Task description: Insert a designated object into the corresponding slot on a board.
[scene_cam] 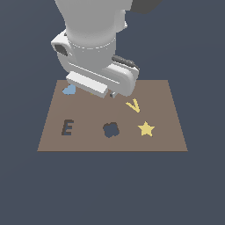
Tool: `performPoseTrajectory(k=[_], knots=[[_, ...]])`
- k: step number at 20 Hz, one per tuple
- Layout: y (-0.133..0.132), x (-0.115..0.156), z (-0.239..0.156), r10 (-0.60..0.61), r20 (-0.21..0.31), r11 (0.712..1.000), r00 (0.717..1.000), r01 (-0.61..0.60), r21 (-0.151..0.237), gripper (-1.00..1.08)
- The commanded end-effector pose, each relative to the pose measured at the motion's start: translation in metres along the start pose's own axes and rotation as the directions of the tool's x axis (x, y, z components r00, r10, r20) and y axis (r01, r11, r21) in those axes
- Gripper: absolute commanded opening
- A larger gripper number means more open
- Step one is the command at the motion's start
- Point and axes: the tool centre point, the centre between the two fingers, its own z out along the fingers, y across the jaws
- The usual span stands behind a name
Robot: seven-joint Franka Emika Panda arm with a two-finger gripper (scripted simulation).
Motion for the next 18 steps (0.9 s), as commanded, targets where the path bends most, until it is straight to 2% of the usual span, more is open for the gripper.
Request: performPoseTrajectory(k=[1,4,7,12,18], knots=[[0.008,-0.003,0.009,0.106,0.001,0.994,0.994,-0.106,0.002,1.00],[0.019,-0.008,0.020,0.243,0.002,0.970,0.970,-0.243,0.005,1.00],[0.028,-0.015,0.031,0.373,0.003,0.928,0.928,-0.373,0.007,1.00],[0.040,-0.026,0.047,0.545,0.006,0.839,0.839,-0.545,0.010,1.00],[0.048,-0.039,0.062,0.683,0.009,0.730,0.730,-0.683,0.013,1.00]])
